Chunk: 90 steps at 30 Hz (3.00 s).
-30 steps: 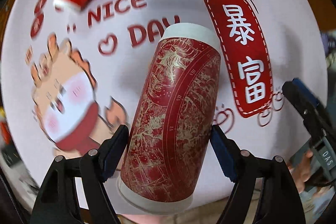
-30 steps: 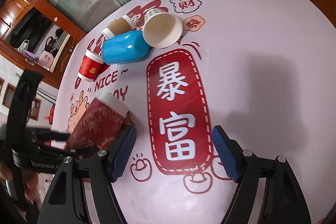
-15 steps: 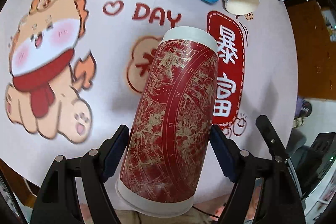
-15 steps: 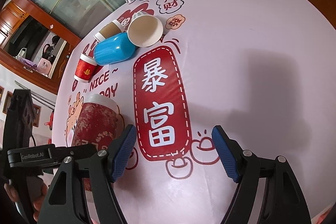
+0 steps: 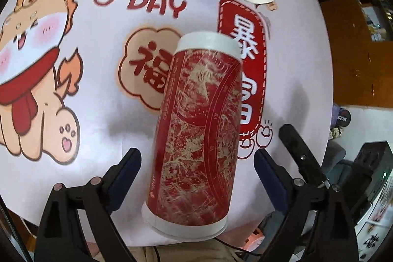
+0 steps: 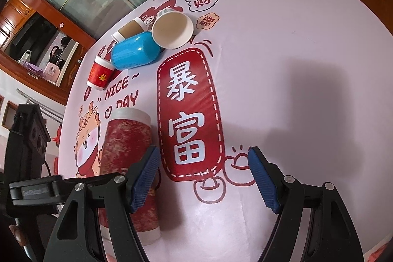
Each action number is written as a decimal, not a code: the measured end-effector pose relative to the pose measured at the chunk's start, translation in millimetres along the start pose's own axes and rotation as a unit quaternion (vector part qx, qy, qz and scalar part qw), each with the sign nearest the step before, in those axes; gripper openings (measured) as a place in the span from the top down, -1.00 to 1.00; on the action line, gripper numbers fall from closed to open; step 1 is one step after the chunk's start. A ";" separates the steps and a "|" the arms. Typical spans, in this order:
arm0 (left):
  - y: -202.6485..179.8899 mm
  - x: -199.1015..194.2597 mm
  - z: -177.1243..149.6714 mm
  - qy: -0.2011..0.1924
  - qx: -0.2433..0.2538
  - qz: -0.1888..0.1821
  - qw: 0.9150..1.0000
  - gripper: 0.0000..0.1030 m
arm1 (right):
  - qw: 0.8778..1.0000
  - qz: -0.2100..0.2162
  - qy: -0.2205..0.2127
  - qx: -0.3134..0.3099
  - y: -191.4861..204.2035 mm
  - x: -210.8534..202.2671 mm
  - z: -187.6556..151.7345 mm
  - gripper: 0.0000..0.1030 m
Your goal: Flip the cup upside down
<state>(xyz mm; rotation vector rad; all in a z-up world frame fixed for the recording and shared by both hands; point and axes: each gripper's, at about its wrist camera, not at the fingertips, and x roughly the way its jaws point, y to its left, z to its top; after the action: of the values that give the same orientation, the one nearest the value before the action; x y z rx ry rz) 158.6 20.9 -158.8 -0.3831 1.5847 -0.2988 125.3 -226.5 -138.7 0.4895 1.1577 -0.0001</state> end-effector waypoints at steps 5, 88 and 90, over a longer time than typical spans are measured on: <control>5.7 -13.3 -2.4 -0.006 0.018 0.006 1.000 -0.79 | 1.000 0.003 0.001 -0.004 5.6 -0.8 0.4 -0.47; 66.2 -60.3 17.3 -0.052 0.129 0.085 0.987 -0.78 | 0.962 0.144 0.223 -0.056 127.7 93.3 24.1 -0.36; 63.3 -65.6 13.8 -0.067 0.133 0.089 0.985 -0.78 | 0.968 0.149 0.186 -0.079 134.6 77.8 24.8 -0.36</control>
<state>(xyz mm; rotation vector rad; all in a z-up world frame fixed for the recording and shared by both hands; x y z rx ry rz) 170.5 106.3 -126.4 -0.0533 1.4138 -0.3357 212.6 -96.0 -149.3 0.5300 1.4272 0.4580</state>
